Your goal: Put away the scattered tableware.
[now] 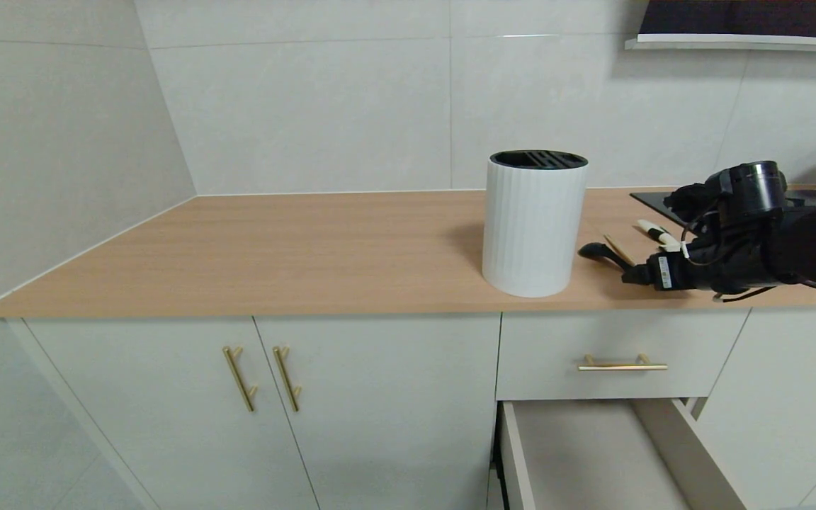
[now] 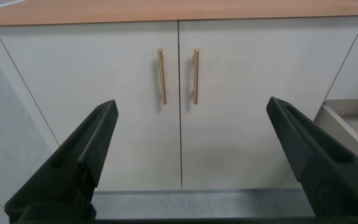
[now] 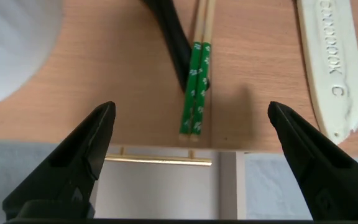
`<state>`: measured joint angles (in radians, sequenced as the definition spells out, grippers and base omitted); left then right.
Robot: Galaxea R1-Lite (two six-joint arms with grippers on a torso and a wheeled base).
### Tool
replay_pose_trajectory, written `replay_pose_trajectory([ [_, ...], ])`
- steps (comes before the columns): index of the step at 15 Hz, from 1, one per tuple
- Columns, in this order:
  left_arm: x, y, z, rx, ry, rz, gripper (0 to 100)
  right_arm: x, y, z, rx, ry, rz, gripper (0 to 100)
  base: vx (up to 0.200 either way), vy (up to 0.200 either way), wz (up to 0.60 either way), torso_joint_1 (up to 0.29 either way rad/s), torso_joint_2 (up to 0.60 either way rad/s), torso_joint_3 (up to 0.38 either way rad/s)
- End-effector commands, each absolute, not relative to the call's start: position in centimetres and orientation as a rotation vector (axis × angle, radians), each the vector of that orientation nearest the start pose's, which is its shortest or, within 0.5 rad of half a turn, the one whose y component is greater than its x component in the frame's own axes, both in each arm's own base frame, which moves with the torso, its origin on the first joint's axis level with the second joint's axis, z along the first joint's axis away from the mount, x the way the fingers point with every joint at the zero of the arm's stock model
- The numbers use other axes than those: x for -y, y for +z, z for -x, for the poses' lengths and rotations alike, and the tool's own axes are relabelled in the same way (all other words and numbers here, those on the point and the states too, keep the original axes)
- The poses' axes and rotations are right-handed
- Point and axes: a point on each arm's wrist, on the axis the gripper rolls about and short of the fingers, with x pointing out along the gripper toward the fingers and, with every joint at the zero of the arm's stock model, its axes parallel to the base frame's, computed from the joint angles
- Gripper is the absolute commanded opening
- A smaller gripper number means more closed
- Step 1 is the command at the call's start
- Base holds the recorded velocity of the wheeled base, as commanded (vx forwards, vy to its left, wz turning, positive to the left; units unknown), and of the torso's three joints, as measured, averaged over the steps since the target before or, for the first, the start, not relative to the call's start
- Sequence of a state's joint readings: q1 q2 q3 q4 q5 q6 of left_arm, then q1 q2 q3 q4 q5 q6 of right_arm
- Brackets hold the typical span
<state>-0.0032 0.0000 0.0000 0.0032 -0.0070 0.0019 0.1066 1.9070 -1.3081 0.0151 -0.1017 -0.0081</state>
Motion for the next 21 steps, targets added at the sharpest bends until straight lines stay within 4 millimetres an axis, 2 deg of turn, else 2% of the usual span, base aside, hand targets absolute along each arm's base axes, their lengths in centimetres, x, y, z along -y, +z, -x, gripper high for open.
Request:
replay_pose_trajectory([
  [1,0.0,7.5,2.3,-0.003,-0.012,-0.002,100,-3.6,17.9,-37.6,-0.632,0.002,0.068,100,0.000,0.000,0.00,0.000,0.00,0.000],
  [5,0.0,7.5,2.3,-0.003,-0.012,-0.002,100,-3.7,17.5,-38.0,-0.638,0.000,0.059,100,0.000,0.000,0.00,0.000,0.00,0.000],
  [6,0.0,7.5,2.3,-0.003,-0.011,-0.003,100,-3.7,17.5,-38.0,-0.639,-0.001,0.058,0,0.000,0.000,0.00,0.000,0.00,0.000],
  [11,0.0,7.5,2.3,-0.003,-0.011,-0.003,100,-3.7,17.8,-37.8,-0.630,-0.001,0.057,0,0.000,0.000,0.00,0.000,0.00,0.000],
  [16,0.0,7.5,2.3,-0.003,-0.011,-0.002,100,-3.5,19.7,-36.2,-0.589,-0.007,0.053,0,0.000,0.000,0.00,0.000,0.00,0.000],
  [18,0.0,7.5,2.3,-0.003,-0.011,-0.002,100,-3.2,21.2,-33.8,-0.557,-0.027,0.036,0,0.000,0.000,0.00,0.000,0.00,0.000],
  [21,0.0,7.5,2.3,-0.003,-0.011,-0.002,100,-2.9,23.9,-26.9,-0.488,0.022,-0.018,0,0.000,0.000,0.00,0.000,0.00,0.000],
])
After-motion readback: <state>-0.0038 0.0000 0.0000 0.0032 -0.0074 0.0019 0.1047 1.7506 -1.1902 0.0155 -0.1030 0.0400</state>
